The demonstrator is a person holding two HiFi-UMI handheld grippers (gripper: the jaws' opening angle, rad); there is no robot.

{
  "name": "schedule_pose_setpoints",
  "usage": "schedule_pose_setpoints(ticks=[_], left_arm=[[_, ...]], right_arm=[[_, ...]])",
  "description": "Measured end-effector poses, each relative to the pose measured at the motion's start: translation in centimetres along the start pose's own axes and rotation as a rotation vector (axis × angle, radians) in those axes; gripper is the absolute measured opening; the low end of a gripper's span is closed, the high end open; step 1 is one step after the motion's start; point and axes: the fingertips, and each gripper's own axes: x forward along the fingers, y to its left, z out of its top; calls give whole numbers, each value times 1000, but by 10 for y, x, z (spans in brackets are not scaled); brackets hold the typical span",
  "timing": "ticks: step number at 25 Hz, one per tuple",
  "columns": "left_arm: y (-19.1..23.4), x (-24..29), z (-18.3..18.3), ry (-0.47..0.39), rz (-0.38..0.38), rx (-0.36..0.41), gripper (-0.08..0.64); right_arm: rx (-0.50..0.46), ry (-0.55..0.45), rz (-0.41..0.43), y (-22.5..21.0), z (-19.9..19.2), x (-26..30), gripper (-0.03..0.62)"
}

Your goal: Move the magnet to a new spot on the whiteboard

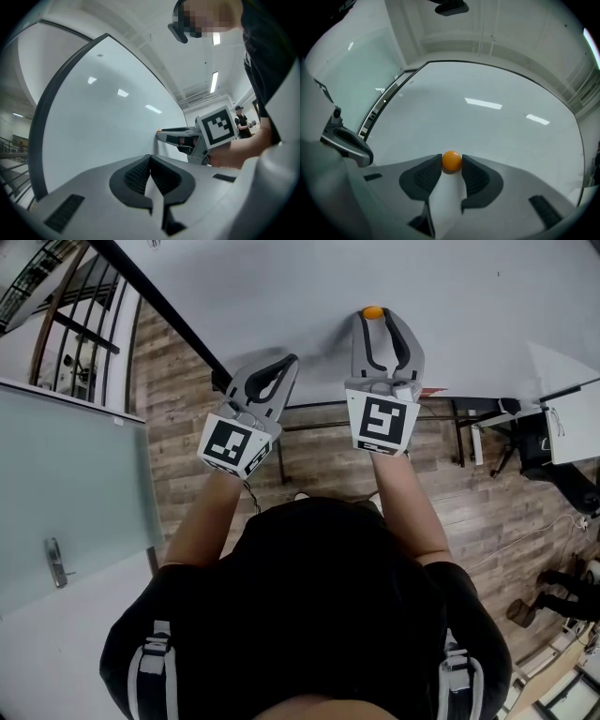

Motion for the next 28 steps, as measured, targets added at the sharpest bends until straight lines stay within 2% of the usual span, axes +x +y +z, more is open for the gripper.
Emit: schedule_pose_setpoints(ticks=[11, 18, 28], left_arm=[[3, 2, -3, -1, -6, -2, 5], [2, 1, -3, -6, -13, -5, 5], [-5, -8, -2, -15, -20, -25, 5]], right_arm=[[-14, -9, -3, 0, -1, -1, 118], [16, -28, 12, 2, 2, -5, 118], [37, 4, 104, 14, 2, -26, 118]])
